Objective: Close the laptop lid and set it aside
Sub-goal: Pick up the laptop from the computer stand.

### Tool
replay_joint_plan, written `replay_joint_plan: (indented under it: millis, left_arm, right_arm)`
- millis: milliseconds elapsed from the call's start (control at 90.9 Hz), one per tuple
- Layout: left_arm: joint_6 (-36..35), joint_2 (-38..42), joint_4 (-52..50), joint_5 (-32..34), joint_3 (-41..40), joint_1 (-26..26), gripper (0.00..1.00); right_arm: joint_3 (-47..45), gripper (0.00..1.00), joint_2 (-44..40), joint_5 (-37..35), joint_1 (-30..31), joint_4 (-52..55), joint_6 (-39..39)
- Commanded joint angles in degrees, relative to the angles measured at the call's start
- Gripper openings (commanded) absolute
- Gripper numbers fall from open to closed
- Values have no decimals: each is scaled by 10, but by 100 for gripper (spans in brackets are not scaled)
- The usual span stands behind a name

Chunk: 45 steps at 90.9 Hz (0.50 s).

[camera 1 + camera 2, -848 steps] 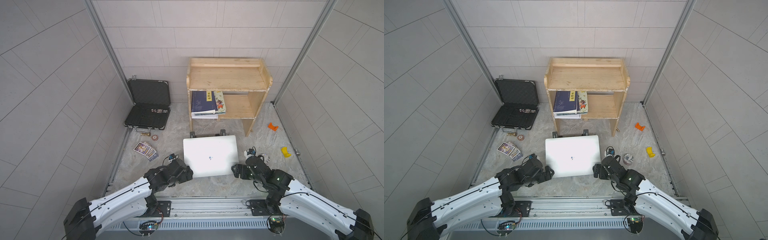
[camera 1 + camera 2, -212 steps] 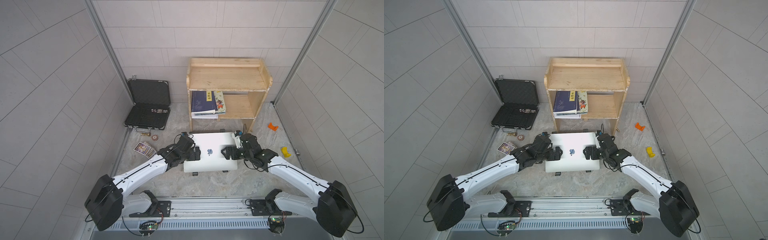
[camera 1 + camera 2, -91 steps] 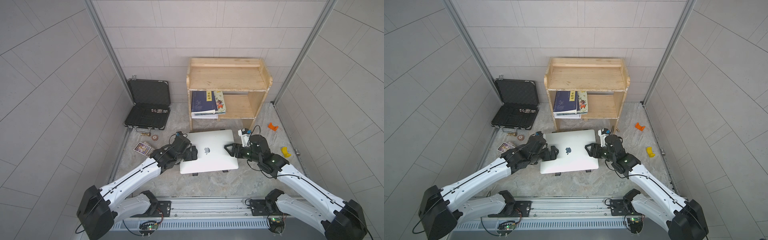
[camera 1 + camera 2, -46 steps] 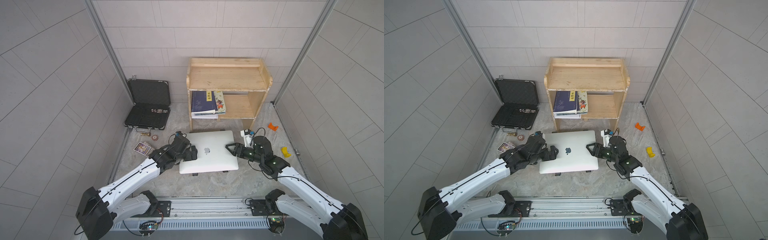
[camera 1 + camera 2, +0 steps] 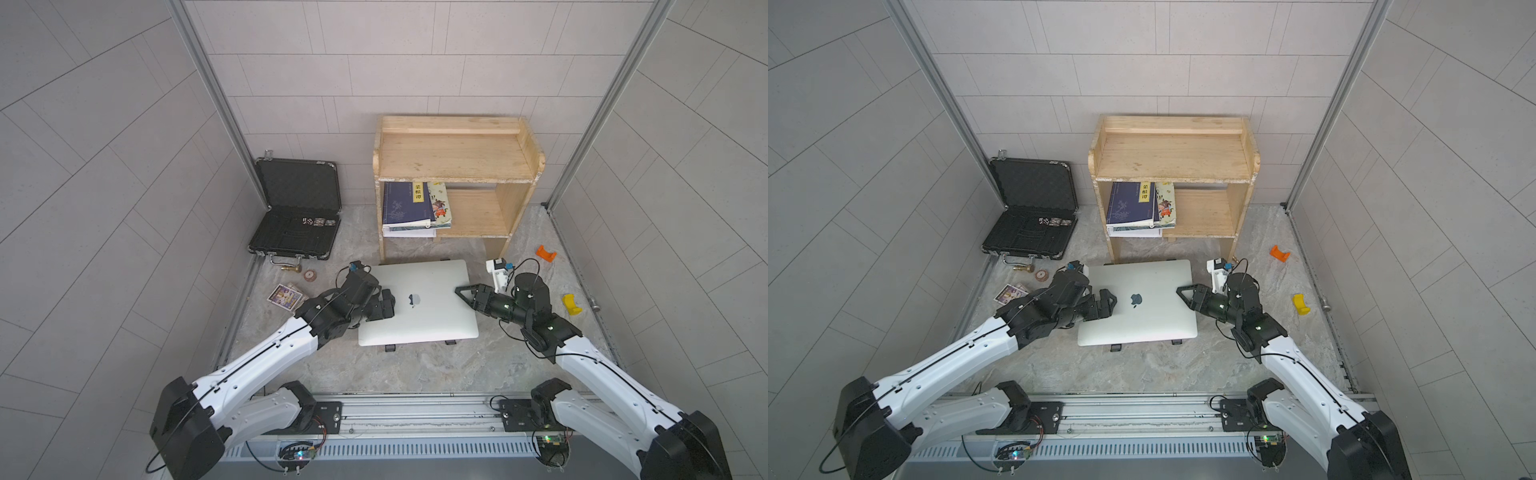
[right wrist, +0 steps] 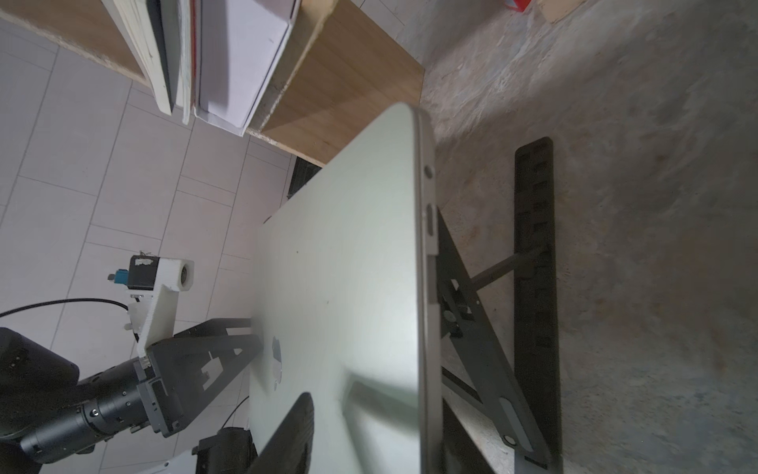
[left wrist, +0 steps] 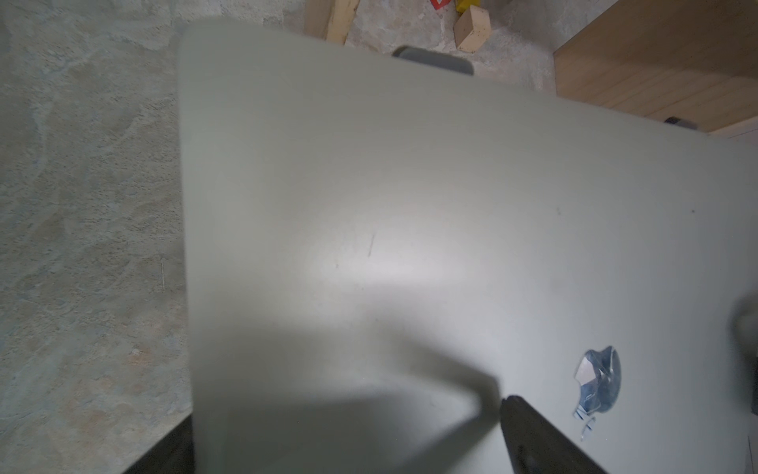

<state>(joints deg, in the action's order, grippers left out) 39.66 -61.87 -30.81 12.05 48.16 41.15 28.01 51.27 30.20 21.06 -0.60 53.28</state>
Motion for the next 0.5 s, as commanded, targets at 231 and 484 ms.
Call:
replay_joint_plan:
  millis: [231,484]
  left_arm:
    - [11,32,42,-25,52,10,100]
    - [16,33,33,-26,63,9,100]
  right_arm:
    - [-27,35,-9,103,-38,-159,94]
    - [-52,17,5,133,-60,-236,150]
